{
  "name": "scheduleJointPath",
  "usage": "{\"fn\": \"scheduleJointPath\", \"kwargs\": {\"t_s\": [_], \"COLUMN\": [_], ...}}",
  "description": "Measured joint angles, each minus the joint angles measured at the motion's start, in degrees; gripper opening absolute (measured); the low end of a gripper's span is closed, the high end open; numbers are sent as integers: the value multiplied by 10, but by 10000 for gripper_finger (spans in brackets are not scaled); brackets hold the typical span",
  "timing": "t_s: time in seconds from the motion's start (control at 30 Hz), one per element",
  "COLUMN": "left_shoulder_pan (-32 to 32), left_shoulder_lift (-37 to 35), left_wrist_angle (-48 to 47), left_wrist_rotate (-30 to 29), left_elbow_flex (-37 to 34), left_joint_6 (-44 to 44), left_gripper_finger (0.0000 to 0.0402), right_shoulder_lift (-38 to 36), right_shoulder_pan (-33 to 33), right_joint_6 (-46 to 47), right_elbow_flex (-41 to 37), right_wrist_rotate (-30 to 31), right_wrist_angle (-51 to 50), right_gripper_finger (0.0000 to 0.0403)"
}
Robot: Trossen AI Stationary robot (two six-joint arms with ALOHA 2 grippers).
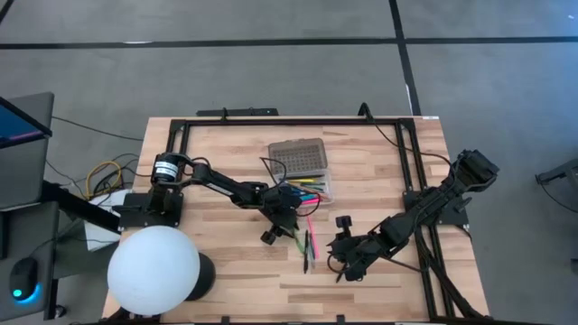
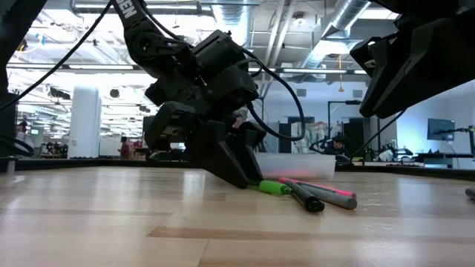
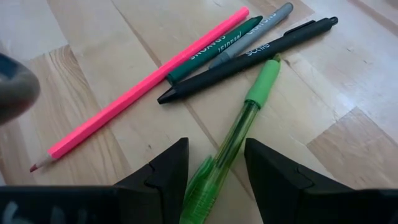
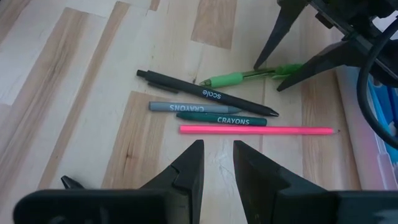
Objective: Pick & place school supplies into a supply box
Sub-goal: Put the light green pen into the supply box
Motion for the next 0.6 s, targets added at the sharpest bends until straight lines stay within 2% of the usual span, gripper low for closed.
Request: {"fn": "scheduleJointPath", "kwargs": {"t_s": [0.37, 0.6], "left_shoulder_pan": [-4, -25], "left_shoulder_lift": [-2, -17], "left_wrist_angle": [-10, -24], "left_wrist_rotate": [-13, -67], "left_elbow_flex": [0, 0], "left_joint_6": [-13, -21], "left_gripper_finger": [153, 153], "right_shoulder_lift": [0, 0], "right_shoulder_pan": [0, 0], "right_joint_6": [0, 0], "right_elbow_flex": [0, 0], "right_wrist_rotate": [0, 0], "right_wrist_angle": [0, 0], "right_gripper_finger": [77, 77]}}
